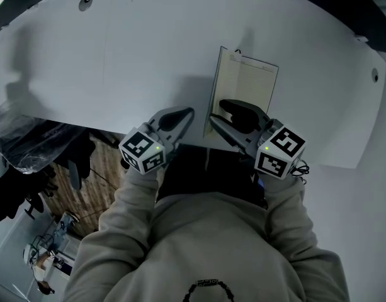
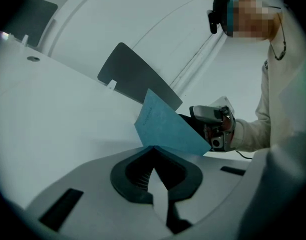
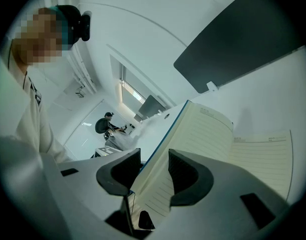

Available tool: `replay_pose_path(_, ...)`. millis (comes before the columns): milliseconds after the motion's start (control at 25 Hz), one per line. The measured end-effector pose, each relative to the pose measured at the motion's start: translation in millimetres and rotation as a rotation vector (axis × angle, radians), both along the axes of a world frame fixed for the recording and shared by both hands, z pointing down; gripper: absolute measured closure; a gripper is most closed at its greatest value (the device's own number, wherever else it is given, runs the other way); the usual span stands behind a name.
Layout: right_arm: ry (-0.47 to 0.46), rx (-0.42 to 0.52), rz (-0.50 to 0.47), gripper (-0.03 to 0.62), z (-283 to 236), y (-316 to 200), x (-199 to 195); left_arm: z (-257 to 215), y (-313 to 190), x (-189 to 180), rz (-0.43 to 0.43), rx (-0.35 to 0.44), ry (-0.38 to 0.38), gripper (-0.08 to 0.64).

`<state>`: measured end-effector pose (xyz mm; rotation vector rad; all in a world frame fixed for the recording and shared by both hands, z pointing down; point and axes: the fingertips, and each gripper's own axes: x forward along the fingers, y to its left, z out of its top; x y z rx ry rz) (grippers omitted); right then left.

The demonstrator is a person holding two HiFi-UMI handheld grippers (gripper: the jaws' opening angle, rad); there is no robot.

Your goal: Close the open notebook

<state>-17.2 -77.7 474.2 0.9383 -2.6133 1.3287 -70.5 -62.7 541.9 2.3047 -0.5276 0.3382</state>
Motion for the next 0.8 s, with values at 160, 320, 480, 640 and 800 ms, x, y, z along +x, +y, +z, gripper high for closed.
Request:
replay_pose_path(160,0.002,-0.003,-0.017,0.405,3,-1,-8,-1,-1,-11,-0.027,0.003,-0.003,0.557)
replay_pose_path(320,0.004,-0.011,-0.030,0.405,7,-1,-15,-2,0,-18,-0.052,0.003,-0.004,0.557)
replay_pose_path(480,0.003,-0.025,-0.057,0.405,10,-5,-28,-4,0,-32,-0.084,0.004,-0.011,0.557)
replay_pose_path(640,0.006,-0.031,-0.088,0.405,13,-10,-38,-1,0,-45,-0.119,-0.007,-0.013,0.557)
replay_pose_path(800,0.031,-0.032,-0.146,0.405,21,-12,-51,11,9,-55,-0.120,-0.043,-0.039,0.557)
